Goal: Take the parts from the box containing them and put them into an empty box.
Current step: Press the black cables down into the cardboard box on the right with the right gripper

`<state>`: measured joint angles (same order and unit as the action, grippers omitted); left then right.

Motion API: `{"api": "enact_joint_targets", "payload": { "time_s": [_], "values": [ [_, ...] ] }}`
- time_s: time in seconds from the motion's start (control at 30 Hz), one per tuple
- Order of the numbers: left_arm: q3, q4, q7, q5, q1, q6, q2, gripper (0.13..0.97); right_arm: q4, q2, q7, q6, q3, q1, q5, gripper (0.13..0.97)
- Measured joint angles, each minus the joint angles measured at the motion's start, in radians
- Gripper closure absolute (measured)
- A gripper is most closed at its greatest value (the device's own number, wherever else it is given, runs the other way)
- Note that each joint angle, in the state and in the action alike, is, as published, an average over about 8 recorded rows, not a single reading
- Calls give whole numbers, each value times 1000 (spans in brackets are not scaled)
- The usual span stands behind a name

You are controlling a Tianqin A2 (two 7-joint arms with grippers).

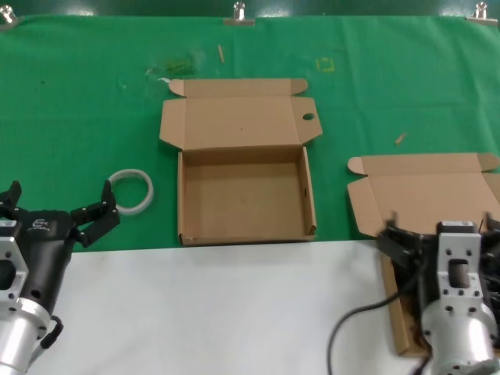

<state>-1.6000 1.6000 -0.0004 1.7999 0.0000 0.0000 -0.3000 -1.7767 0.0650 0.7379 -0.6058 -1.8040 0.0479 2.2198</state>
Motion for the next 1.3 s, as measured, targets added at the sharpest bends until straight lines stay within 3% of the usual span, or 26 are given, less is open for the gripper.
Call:
{"api": "enact_joint_targets", "payload": {
  "time_s": [0.3, 0.83, 1.03, 1.3],
  "values": [
    [0, 0, 0, 0, 0, 0, 0, 132, -58, 0, 434, -218, 51, 20, 119, 129],
    [0, 0, 0, 0, 0, 0, 0, 132, 13, 0, 1130, -401, 135, -100, 479, 129],
    [0, 0, 0, 0, 0, 0, 0, 132, 42, -5, 1310, -387, 215, -135, 522, 129],
    [0, 0, 0, 0, 0, 0, 0, 132, 64, -62, 1429, -362, 298, -163, 532, 129]
  ]
}}
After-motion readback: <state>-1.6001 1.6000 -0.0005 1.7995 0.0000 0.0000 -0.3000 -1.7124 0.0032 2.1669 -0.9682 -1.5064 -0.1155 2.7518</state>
